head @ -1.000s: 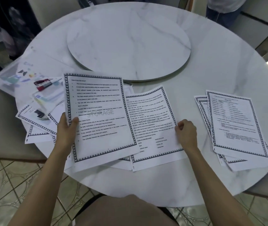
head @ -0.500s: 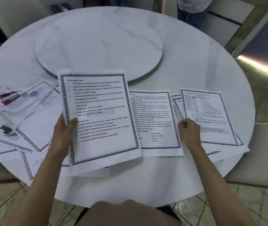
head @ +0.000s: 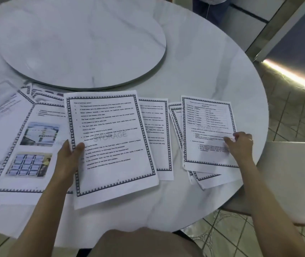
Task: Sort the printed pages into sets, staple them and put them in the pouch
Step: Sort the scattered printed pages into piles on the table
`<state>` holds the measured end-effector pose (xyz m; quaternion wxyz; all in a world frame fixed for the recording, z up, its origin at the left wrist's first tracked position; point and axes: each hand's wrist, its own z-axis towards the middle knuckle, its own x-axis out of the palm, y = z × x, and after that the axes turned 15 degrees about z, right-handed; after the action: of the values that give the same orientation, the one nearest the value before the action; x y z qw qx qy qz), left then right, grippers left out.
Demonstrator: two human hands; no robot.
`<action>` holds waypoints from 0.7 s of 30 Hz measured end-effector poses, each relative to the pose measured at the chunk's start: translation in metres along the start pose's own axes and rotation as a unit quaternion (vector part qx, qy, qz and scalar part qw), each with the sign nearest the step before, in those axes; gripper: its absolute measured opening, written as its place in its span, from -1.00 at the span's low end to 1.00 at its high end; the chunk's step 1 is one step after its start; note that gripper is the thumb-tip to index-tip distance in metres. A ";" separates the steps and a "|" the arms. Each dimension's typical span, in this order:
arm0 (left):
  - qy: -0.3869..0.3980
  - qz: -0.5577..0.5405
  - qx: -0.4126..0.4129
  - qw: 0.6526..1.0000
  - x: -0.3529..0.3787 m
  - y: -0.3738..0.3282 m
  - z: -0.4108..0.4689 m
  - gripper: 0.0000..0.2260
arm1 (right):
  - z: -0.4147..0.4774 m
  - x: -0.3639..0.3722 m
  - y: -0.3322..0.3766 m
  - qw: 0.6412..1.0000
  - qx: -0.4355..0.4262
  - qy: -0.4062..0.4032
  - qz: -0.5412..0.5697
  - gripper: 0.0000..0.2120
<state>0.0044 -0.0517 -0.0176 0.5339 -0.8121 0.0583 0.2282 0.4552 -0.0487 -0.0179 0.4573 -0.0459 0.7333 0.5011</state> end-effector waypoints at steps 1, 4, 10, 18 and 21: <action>0.001 0.004 0.002 1.000 0.005 -0.002 -0.002 -0.66 | 0.002 -0.002 -0.005 1.000 0.012 0.001 -0.014 -0.54; 0.004 0.018 0.003 1.000 0.014 -0.004 -0.004 -0.68 | 0.003 -0.004 -0.016 0.998 0.041 0.016 -0.042 -0.46; 0.015 0.038 0.000 0.999 0.022 0.001 -0.005 -0.83 | 0.000 -0.003 -0.020 0.997 0.046 0.007 -0.059 -0.42; 0.013 0.056 0.009 0.998 0.024 -0.001 -0.013 -0.76 | 0.004 -0.001 -0.029 0.998 0.010 -0.054 -0.010 -0.64; 0.006 0.055 0.013 0.998 0.023 -0.004 -0.014 -0.76 | 0.003 -0.004 -0.028 0.996 -0.013 -0.089 0.019 -0.78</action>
<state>0.0305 -0.0594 -0.0198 0.5307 -0.8021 0.1089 0.2511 0.4742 -0.0617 -0.0352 0.5106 0.0068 0.6841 0.5209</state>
